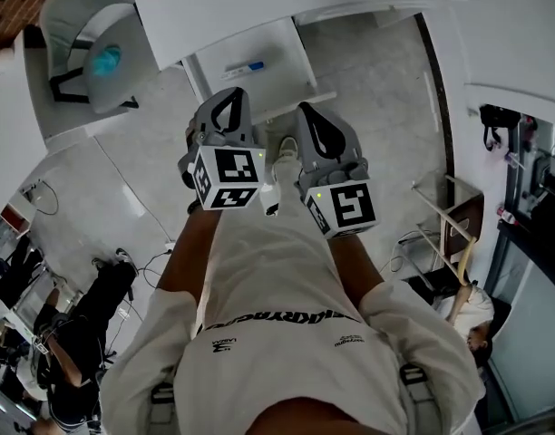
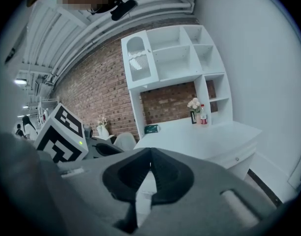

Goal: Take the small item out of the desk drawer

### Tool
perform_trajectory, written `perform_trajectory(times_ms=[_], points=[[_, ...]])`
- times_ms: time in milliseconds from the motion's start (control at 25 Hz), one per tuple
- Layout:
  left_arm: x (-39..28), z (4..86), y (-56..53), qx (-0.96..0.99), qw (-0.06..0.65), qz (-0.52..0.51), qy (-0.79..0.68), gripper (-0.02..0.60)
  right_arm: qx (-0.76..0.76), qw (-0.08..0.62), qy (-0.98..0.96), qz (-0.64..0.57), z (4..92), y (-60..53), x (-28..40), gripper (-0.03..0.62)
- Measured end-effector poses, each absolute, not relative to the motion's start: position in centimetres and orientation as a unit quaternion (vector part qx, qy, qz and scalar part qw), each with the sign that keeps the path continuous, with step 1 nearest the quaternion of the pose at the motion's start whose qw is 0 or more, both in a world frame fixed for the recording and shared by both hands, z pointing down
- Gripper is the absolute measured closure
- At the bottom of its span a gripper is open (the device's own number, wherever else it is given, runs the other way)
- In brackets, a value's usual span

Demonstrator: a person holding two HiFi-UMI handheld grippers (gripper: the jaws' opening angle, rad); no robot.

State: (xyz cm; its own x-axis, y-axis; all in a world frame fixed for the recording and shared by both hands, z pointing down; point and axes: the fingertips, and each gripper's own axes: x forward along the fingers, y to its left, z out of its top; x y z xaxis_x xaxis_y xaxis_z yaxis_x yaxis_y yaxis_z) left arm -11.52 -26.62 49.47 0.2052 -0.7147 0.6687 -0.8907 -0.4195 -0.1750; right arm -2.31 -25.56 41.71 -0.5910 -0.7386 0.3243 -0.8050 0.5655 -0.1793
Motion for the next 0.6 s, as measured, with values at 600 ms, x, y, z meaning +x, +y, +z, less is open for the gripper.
perform_trajectory(times_ms=[600], points=[[-14.3,61.4,-30.7,0.782,0.12,0.47,-0.391,0.491,0.477,0.136,-0.847,0.192,48.2,-28.6,-4.1,0.594]])
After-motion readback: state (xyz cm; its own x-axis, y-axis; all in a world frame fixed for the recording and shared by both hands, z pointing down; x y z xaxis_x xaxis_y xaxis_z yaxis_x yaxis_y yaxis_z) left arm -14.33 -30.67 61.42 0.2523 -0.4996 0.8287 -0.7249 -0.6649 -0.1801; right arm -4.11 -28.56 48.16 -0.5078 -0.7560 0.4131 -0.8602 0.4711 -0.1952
